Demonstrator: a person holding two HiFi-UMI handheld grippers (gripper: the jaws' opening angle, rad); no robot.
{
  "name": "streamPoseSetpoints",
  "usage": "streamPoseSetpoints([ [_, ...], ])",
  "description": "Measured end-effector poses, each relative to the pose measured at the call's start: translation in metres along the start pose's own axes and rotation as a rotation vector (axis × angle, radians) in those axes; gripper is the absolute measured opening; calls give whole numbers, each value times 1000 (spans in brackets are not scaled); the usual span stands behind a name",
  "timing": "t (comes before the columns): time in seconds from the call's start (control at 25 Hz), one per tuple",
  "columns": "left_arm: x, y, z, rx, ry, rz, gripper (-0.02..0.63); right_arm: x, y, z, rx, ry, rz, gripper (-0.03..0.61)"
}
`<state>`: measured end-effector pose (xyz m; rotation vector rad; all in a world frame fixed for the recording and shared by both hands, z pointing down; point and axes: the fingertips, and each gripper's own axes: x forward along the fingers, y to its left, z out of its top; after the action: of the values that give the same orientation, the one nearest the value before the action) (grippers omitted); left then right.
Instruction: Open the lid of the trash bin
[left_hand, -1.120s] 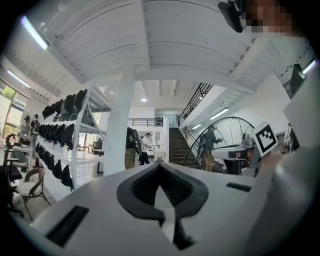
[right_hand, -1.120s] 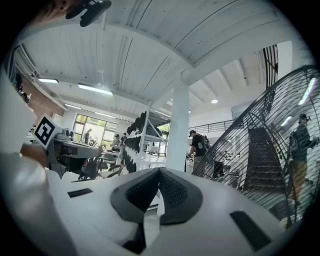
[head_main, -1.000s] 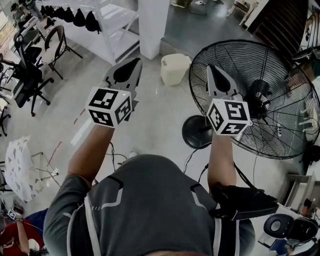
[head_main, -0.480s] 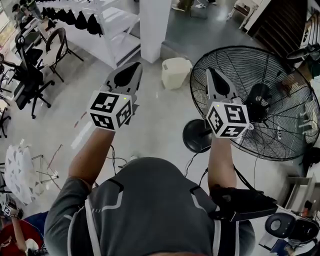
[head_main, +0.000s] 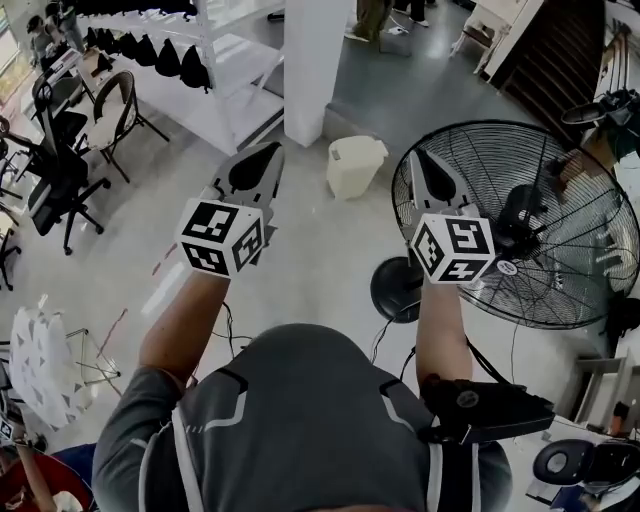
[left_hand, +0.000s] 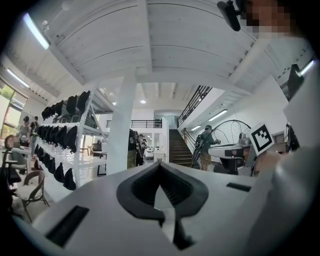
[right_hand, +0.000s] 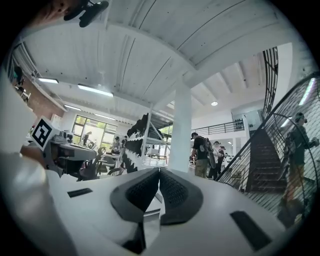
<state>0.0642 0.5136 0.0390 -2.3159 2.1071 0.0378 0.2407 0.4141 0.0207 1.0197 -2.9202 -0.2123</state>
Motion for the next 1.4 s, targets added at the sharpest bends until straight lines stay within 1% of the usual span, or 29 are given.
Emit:
streamPoseSetpoints([
  [0.16,-6,23,-2,-2,-8,-14,9,15,19,0,-14,5,-8,28],
  [0.28,-8,39,-10,-10,2,-21,9,27,31,-4,-18,7,-14,28],
  [0.4,-1,50,-13,-22,10,-35,9,43,29,-5,0,10,-25,28],
  [0.48,7,55,-14,-11,16,-42,9,54,25,-5,1,6,-34,28],
  [0.64,26,74,-20,-4,25,-31,9,87,18,-7,-1,-5,-26,28],
  [0.88,82,105,-22,-8,27,-7,9,145,-11,-12,13,-13,-16,28],
  [1.04,130,122,-19,0,23,-17,9,184,-32,-14,2,-27,-20,28],
  [1.2,173,131,-14,5,21,-33,9,212,-56,-19,2,-14,-22,28],
  [1.4,226,143,-10,-15,22,-45,9,242,-83,-22,3,0,-20,28],
])
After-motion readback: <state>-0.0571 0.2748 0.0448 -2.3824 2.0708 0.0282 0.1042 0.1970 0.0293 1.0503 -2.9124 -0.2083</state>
